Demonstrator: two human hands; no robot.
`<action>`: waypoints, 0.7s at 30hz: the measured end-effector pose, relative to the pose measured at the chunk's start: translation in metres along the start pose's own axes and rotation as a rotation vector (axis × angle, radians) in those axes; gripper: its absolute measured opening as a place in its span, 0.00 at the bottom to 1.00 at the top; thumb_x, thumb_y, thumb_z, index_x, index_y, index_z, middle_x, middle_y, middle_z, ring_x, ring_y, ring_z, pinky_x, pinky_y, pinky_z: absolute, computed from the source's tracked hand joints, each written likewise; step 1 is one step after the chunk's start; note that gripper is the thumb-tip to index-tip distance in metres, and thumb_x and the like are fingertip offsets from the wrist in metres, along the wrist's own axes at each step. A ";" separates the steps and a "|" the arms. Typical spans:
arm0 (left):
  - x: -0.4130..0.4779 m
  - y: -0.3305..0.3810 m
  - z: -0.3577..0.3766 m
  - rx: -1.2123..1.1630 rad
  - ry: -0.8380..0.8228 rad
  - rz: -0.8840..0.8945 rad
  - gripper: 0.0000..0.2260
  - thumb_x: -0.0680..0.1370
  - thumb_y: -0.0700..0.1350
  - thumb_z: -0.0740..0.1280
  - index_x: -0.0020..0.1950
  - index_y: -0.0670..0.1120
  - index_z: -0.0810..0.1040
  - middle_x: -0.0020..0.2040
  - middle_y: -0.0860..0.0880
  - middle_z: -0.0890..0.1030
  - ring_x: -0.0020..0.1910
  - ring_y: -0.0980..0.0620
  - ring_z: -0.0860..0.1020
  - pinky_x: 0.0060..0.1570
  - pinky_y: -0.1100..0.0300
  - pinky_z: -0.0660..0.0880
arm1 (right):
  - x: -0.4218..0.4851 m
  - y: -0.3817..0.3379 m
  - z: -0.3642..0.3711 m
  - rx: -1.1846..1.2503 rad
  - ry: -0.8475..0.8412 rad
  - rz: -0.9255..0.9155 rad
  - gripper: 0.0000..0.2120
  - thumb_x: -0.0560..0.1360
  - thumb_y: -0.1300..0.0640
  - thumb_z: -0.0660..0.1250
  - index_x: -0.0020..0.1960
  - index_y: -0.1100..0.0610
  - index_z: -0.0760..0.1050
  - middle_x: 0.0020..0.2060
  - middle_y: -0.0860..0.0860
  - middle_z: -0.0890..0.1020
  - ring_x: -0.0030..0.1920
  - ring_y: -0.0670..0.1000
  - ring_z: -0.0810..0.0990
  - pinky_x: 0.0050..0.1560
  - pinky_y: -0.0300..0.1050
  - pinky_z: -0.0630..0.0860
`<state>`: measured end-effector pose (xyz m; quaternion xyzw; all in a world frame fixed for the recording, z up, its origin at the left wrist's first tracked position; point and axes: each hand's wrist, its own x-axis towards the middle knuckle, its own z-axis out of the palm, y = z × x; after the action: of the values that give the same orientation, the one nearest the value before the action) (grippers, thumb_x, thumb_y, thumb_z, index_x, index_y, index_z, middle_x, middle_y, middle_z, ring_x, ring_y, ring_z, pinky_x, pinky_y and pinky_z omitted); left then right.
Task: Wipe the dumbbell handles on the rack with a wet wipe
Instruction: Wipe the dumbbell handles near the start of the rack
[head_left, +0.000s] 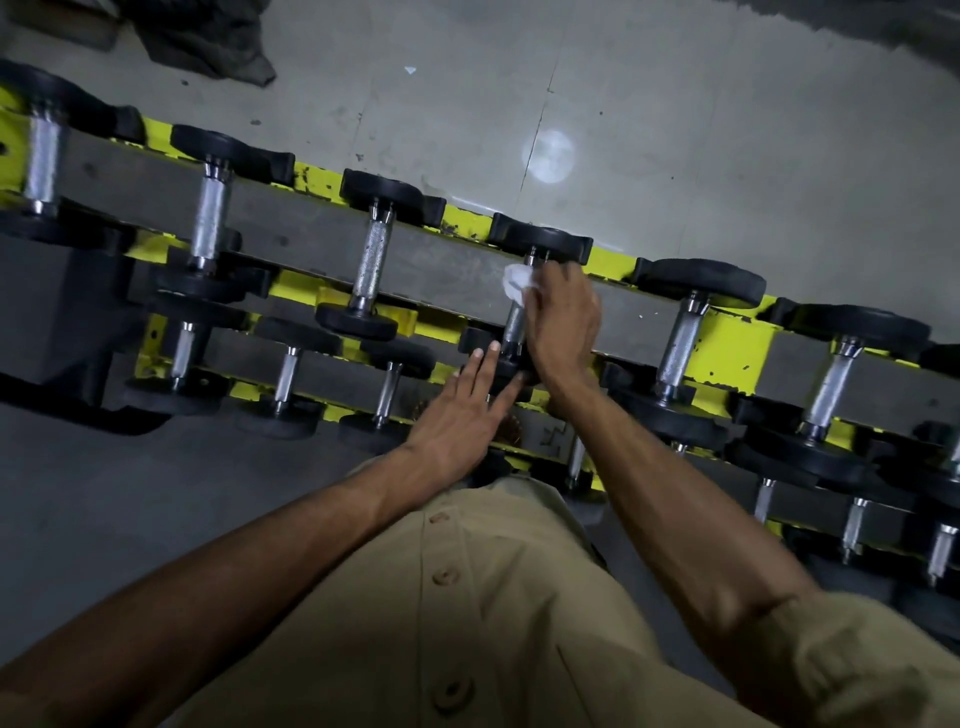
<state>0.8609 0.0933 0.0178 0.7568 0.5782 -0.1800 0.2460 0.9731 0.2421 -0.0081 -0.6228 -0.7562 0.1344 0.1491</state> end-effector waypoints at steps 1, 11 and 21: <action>-0.001 0.001 0.002 0.002 0.002 -0.003 0.41 0.82 0.37 0.58 0.84 0.46 0.32 0.79 0.30 0.29 0.83 0.31 0.38 0.81 0.39 0.54 | 0.008 0.004 0.002 -0.104 0.006 -0.142 0.08 0.75 0.57 0.69 0.53 0.54 0.78 0.46 0.53 0.77 0.45 0.56 0.75 0.41 0.47 0.64; -0.001 0.006 0.008 -0.034 0.006 -0.026 0.43 0.83 0.37 0.60 0.83 0.47 0.29 0.78 0.30 0.27 0.82 0.31 0.37 0.81 0.39 0.55 | 0.034 0.007 -0.015 -0.474 -0.713 -0.898 0.13 0.79 0.56 0.62 0.64 0.53 0.73 0.57 0.52 0.77 0.45 0.59 0.83 0.33 0.48 0.75; 0.001 0.011 0.002 -0.044 0.007 -0.023 0.39 0.83 0.35 0.58 0.85 0.48 0.36 0.80 0.28 0.32 0.82 0.31 0.38 0.81 0.40 0.54 | 0.043 -0.044 -0.010 -0.926 -0.969 -0.905 0.12 0.81 0.54 0.62 0.61 0.57 0.78 0.56 0.56 0.83 0.53 0.59 0.83 0.43 0.50 0.75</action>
<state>0.8714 0.0907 0.0168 0.7453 0.5915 -0.1673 0.2582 0.9291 0.2762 0.0210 -0.1273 -0.8946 -0.0108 -0.4281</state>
